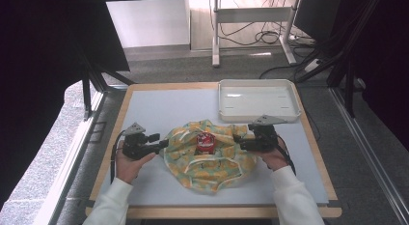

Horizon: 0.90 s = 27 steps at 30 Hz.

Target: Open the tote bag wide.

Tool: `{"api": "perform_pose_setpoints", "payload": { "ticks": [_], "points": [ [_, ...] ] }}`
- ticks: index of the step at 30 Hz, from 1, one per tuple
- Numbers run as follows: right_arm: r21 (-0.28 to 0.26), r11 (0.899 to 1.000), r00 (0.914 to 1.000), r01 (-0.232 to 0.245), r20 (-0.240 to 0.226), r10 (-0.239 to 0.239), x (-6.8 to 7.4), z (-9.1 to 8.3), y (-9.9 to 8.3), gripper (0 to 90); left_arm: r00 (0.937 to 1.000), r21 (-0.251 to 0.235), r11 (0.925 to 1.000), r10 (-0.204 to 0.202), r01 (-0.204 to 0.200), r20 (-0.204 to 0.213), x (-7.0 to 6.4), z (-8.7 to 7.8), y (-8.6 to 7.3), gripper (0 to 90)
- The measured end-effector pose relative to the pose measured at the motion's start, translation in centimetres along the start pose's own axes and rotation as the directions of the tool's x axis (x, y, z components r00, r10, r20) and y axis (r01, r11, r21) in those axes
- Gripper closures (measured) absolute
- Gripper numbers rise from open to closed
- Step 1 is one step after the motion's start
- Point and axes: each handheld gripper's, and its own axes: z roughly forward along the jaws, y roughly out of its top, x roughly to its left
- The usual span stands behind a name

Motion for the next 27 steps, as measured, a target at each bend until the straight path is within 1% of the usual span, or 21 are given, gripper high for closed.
{"api": "perform_pose_setpoints", "payload": {
  "ticks": [1,2,3,5,6,8,11,13,17,21,24,26,27],
  "points": [
    [-0.009,1.0,0.9999,0.011,-0.004,-0.011,0.4,-0.3,0.1,26.8,0.9997,0.007,0.9998,0.019,-0.019,0.015,-0.3,0.0,0.1,66.8],
    [-0.009,1.0,0.9999,0.011,-0.004,-0.011,0.4,-0.3,0.1,26.8,0.9997,0.007,0.9998,0.019,-0.019,0.015,-0.3,0.0,0.1,71.4],
    [-0.013,1.0,0.9998,0.018,-0.004,-0.018,0.5,-0.5,0.1,28.3,0.9994,0.009,0.9996,0.025,-0.025,0.024,-0.5,0.0,0.1,71.4],
    [-0.022,0.999,0.9995,0.03,-0.01,-0.03,0.8,-0.7,0.2,33.2,0.9988,0.012,0.9995,0.03,-0.031,0.039,-0.7,0.1,0.1,79.8],
    [-0.028,0.999,0.9992,0.036,-0.012,-0.037,0.9,-0.8,0.2,36.7,0.9984,0.016,0.9991,0.037,-0.038,0.043,-0.8,0.1,0.1,83.2],
    [-0.039,0.998,0.9987,0.051,-0.005,-0.052,1.2,-0.9,0.3,44.7,0.9981,0.007,0.999,0.044,-0.044,0.042,-1.1,0.0,0.2,89.8],
    [-0.043,0.998,0.9986,0.051,-0.013,-0.052,1.5,-1.2,0.5,59.0,0.9976,-0.001,0.9989,0.046,-0.046,0.052,-1.5,-0.2,0.5,90.0],
    [-0.034,0.998,0.9983,0.051,-0.027,-0.052,1.6,-1.2,0.5,67.0,0.9969,0.001,0.9987,0.051,-0.051,0.06,-1.8,-0.2,0.6,90.0],
    [-0.01,0.999,0.9974,0.05,-0.051,-0.051,1.8,-0.8,0.4,79.0,0.9946,0.019,0.9969,0.075,-0.076,0.072,-2.5,0.3,0.8,90.0],
    [0.003,0.998,0.9953,0.056,-0.079,-0.056,2.2,-0.4,0.3,86.6,0.9929,0.025,0.9962,0.081,-0.084,0.087,-3.0,0.7,1.0,90.0],
    [0.01,0.999,0.9942,0.048,-0.097,-0.047,2.4,-0.2,0.3,88.7,0.9935,0.033,0.9971,0.065,-0.068,0.093,-3.3,1.2,1.1,90.0],
    [0.014,0.998,0.9924,0.056,-0.11,-0.055,2.6,0.0,0.4,89.0,0.9921,0.048,0.9955,0.077,-0.082,0.1,-3.8,1.8,1.4,90.0],
    [0.014,0.998,0.9924,0.056,-0.11,-0.055,2.6,0.0,0.4,89.0,0.9921,0.048,0.9955,0.077,-0.082,0.1,-3.8,1.8,1.4,90.0]
  ]
}}
